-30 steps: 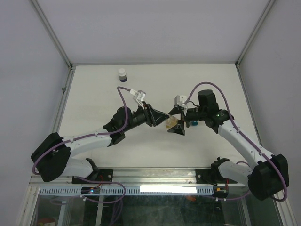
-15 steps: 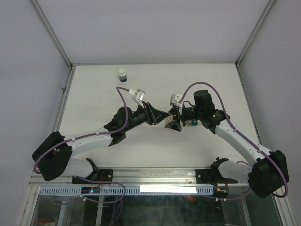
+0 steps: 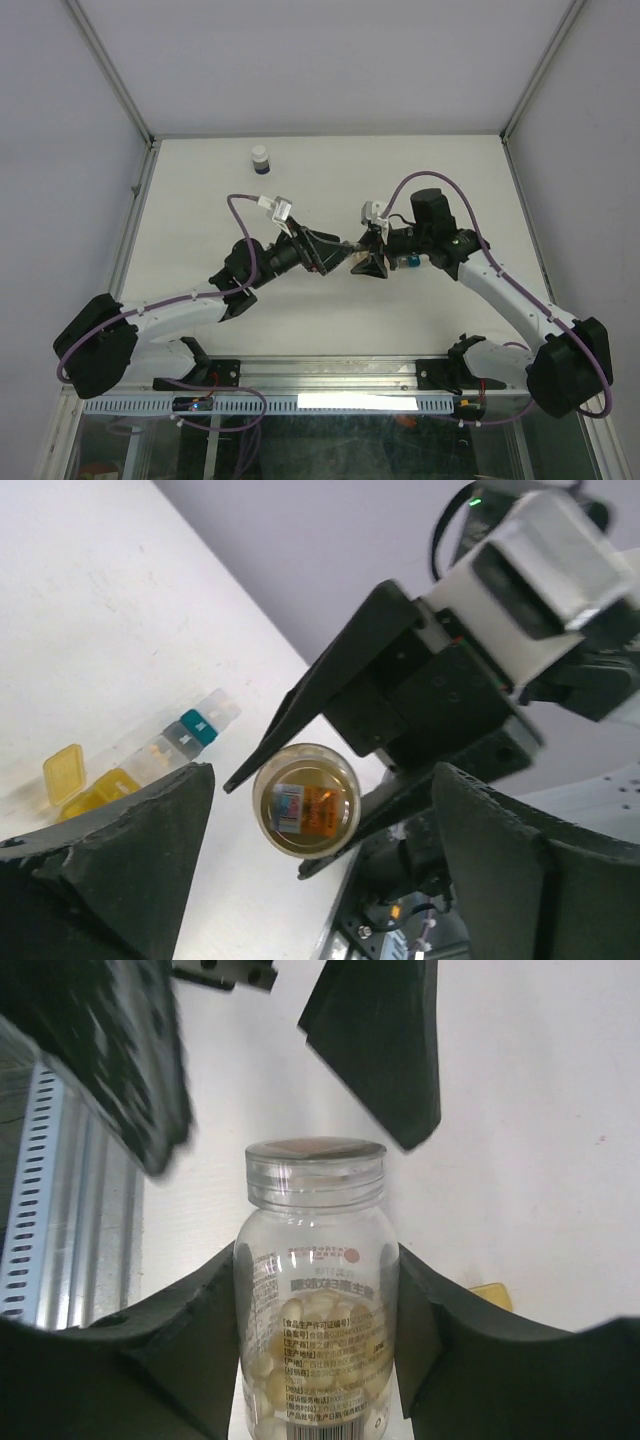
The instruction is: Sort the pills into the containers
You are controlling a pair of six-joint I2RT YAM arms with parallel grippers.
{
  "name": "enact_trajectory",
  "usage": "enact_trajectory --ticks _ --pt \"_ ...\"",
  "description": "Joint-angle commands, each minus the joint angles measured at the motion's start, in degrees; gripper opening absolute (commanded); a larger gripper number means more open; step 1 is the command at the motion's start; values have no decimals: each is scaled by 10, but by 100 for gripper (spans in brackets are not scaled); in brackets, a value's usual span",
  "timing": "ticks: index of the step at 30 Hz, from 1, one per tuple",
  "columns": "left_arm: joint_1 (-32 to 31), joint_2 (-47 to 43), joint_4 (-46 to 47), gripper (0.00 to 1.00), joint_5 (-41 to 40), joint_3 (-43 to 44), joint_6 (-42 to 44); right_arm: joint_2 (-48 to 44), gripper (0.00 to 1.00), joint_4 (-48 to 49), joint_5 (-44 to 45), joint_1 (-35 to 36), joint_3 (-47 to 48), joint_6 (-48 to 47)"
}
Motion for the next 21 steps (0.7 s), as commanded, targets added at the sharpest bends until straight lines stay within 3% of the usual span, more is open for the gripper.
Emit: enact_trajectory --ticks 1,4,9,14,18,21 --pt "-2 -85 109 99 -16 -53 80 -7 0 -24 -83 -16 25 -18" --pt "1 -128 154 99 33 -94 178 -4 0 -55 -107 -25 33 -39" --pt "1 -161 107 99 138 -98 388 8 0 -108 -131 -27 50 -84" --pt "1 -132 59 86 244 -78 573 11 0 -128 -135 -28 55 -102" --pt "2 -82 -30 81 252 -13 605 12 0 -134 -137 -28 54 -113" --pt "2 -57 -36 79 257 7 602 15 0 -139 -136 -28 55 -118"
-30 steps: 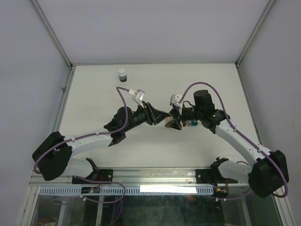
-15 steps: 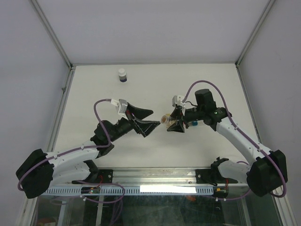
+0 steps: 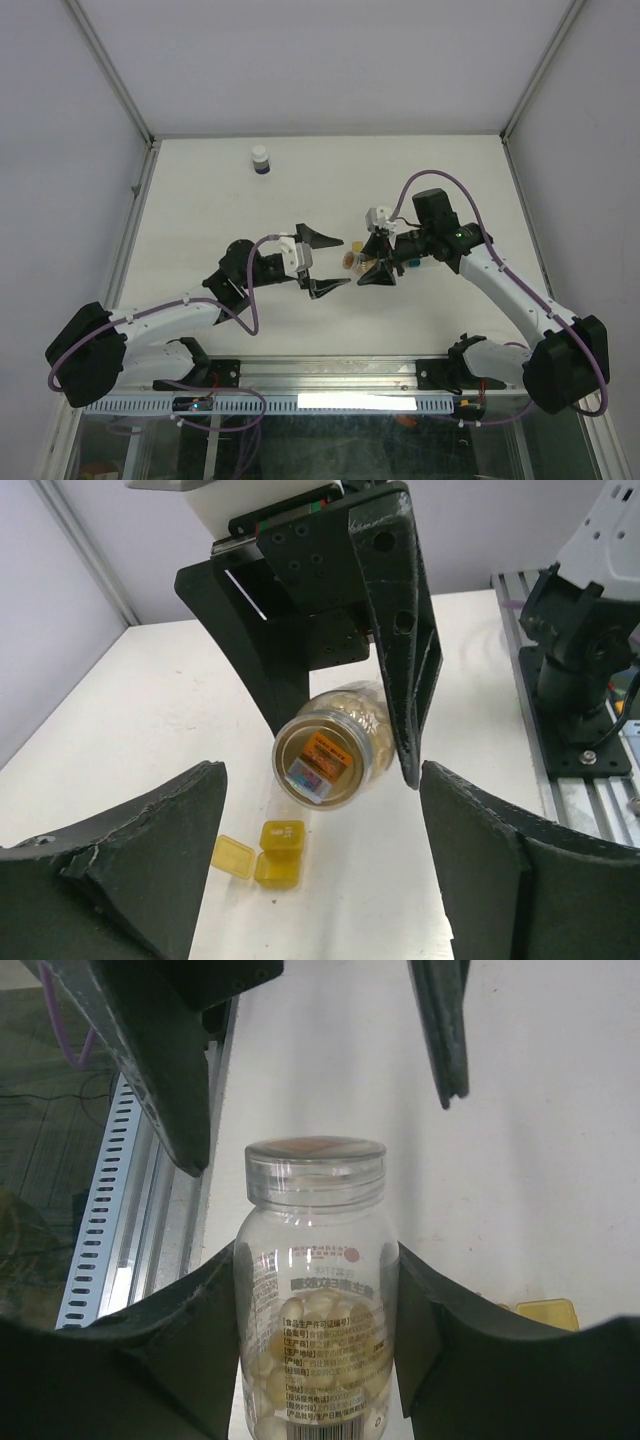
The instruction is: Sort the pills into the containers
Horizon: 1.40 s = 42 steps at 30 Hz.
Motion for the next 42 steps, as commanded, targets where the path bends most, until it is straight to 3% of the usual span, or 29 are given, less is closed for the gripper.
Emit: enact_trajectory --ticks 1,7,14,19,23,28,30,32,35,38,42 --pt "1 26 -19 76 41 46 63 3 0 -5 -26 -2 27 -24" --pt "2 56 -6 53 49 61 47 5 0 -10 -25 -1 28 -31" --pt "5 90 19 52 84 71 23 6 0 -14 -24 -2 29 -33" --pt "15 109 58 37 106 71 -22 6 0 -16 -23 -2 29 -36" --pt "19 111 106 55 107 58 -56 6 0 -20 -21 -2 30 -39" --pt "19 118 95 53 115 71 -71 8 0 -25 -20 -2 32 -45" --pt "20 123 91 44 118 77 -77 9 0 -27 -19 -2 33 -47" --pt "20 129 92 28 116 78 -84 8 0 -28 -18 -2 33 -48" --pt "22 136 102 22 114 72 -99 9 0 -30 -15 -2 34 -50" --pt "28 140 125 0 112 63 -145 11 0 -34 -7 -2 36 -52" --pt "37 137 152 0 13 42 -320 15 0 -27 30 -2 37 -45"
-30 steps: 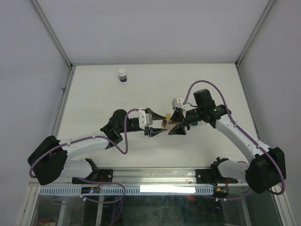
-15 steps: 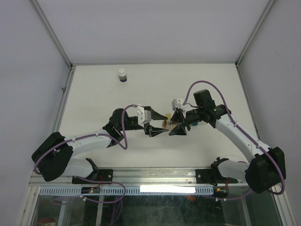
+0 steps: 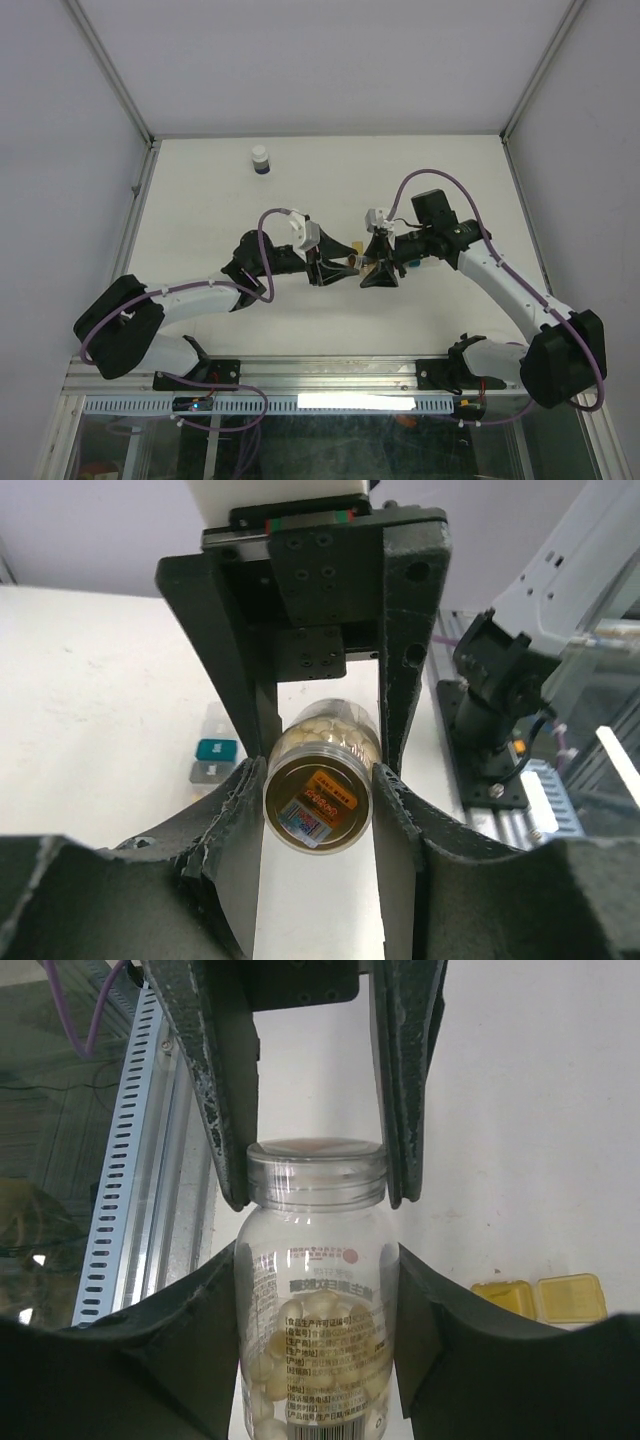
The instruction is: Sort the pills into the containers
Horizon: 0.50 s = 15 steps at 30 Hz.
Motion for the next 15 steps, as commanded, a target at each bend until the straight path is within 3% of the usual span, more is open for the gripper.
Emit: enact_trajectory --ticks 1,5,9,12,13,15 --pt "11 -3 56 0 -108 -15 -229 3 0 31 36 4 30 -5" --pt "-2 -4 34 0 -249 -47 -410 10 0 66 86 5 28 40" --pt "-38 8 35 0 -344 -54 -438 21 0 72 101 7 30 50" --pt "-38 29 96 0 -336 -63 -454 30 0 70 109 7 30 48" --pt "-38 30 116 5 -326 -65 -457 31 0 68 109 7 31 47" --pt "-38 48 153 30 -311 -72 -460 35 0 66 107 7 32 46"
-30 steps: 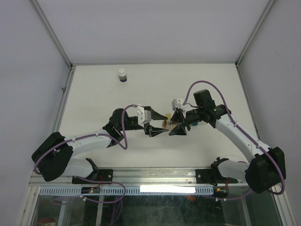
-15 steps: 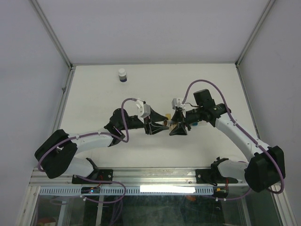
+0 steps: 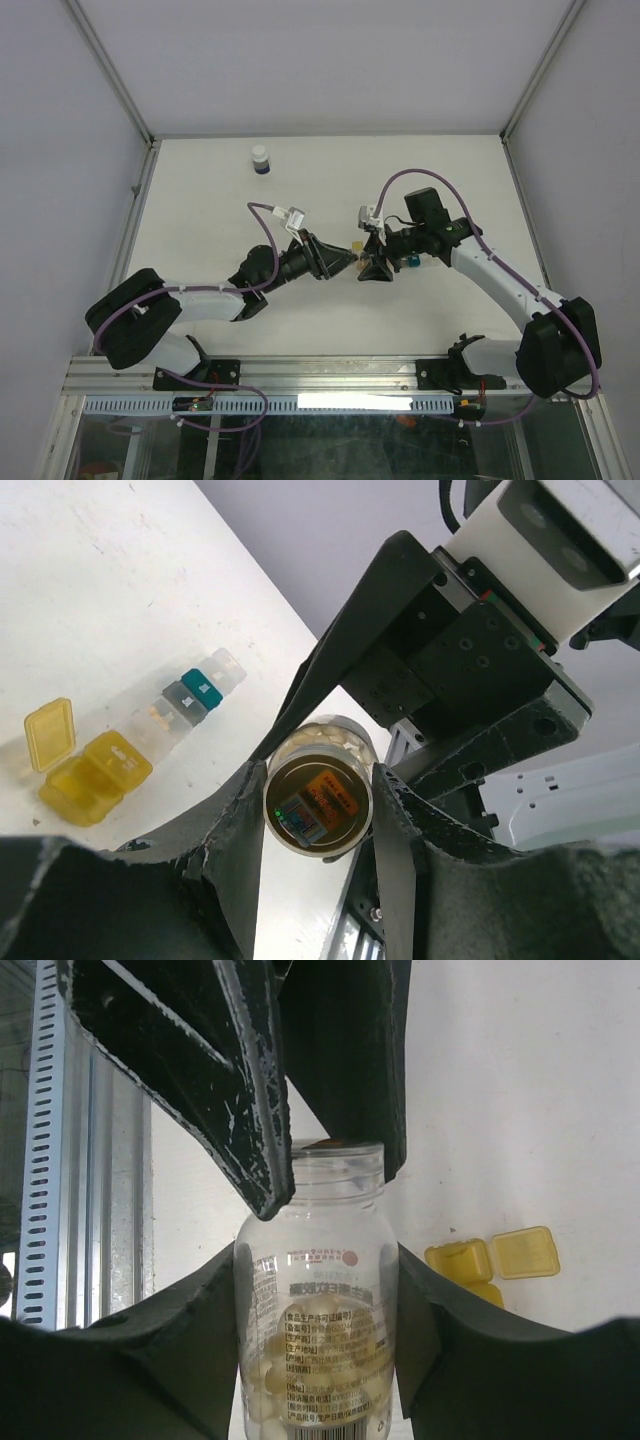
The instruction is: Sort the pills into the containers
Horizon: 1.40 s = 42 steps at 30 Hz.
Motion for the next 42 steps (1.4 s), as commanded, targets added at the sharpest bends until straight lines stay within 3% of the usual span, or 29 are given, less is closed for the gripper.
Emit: enact_trajectory --ticks 1,6,8,9,13,16,20,24,31,36,42 --pt "-2 17 126 42 -22 -21 -54 3 0 23 13 -2 30 6" --pt "23 13 239 87 -1 -81 -45 4 0 13 -9 -3 31 -6" --pt "44 22 263 98 31 -97 -28 5 0 8 -17 -3 31 -13" --pt "55 30 283 99 57 -103 -20 5 0 6 -20 -3 31 -15" --pt "95 95 400 99 161 -119 12 7 0 -3 -30 -3 32 -25" --pt "88 102 438 99 194 -119 109 8 0 -10 -38 -3 32 -34" --pt "51 45 352 99 150 -129 310 7 0 -16 -45 -3 33 -43" --pt "49 -21 237 99 136 -113 393 8 0 -19 -51 -3 32 -50" --pt "47 -28 130 96 188 -51 463 9 0 -28 -58 1 33 -61" --pt "43 -15 74 83 211 -12 481 7 0 -29 -62 1 33 -63" --pt "40 0 70 66 244 5 466 8 0 -31 -62 4 33 -64"
